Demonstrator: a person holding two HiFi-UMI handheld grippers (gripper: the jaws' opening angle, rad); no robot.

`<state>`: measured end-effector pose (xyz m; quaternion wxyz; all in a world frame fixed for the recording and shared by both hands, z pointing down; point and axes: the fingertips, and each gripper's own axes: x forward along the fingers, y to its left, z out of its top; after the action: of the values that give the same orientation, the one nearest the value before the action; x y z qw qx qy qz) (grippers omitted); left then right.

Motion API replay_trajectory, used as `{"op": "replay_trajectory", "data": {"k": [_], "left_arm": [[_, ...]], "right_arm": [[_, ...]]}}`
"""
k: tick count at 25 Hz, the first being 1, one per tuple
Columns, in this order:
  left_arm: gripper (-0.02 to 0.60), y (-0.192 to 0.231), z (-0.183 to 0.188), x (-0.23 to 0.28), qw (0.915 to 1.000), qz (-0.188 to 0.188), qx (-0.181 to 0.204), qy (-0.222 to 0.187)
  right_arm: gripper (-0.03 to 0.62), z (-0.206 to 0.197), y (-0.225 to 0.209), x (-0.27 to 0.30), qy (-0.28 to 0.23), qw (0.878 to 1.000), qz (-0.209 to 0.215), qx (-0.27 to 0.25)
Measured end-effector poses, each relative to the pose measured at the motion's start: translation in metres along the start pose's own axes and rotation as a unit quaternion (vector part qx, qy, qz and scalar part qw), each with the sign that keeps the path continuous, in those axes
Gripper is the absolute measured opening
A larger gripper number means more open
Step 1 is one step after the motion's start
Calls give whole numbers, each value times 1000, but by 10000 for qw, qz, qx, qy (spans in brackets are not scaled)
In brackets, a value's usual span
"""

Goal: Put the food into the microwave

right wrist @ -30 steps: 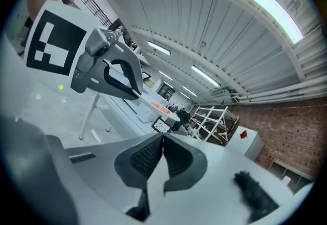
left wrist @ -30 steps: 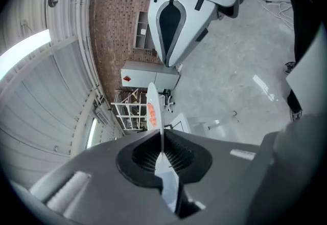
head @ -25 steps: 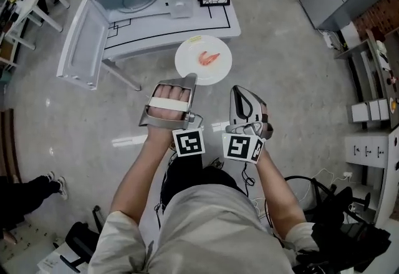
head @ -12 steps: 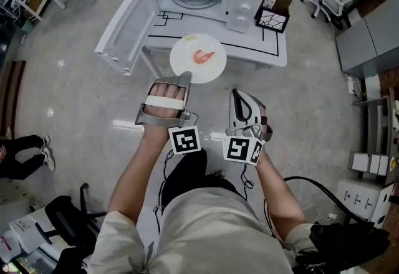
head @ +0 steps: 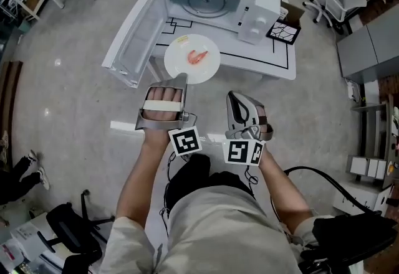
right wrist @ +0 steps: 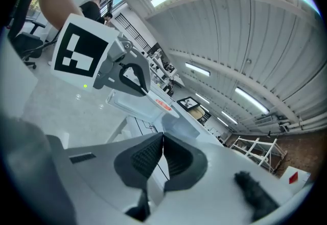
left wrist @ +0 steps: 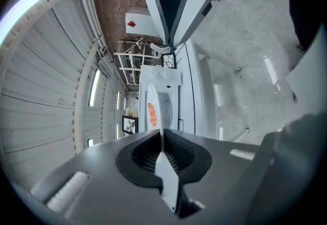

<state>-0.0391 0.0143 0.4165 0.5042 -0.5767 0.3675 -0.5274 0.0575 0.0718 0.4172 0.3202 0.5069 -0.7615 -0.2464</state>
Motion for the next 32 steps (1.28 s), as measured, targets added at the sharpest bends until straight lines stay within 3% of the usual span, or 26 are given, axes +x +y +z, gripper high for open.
{"op": "replay_trajectory", "data": {"k": [6,24,29,32], "left_arm": [[21,6,-7,22,9997,43,131,-200],[21,-17,8,67,9987,-93,212,-449],[21,-17,12,84,9985,-127,212,-488],[21,-16,14,99,9983,-132,245,-521]], "right_arm": [[11,2,-12,19,152,9995,-257,128],[12,-7,-10,63,93,9994,-301,-172],[14,-13,-12,84,284,9970,-207,-694],[95,-16,-13,103,444,9852,-269,-1634]]}}
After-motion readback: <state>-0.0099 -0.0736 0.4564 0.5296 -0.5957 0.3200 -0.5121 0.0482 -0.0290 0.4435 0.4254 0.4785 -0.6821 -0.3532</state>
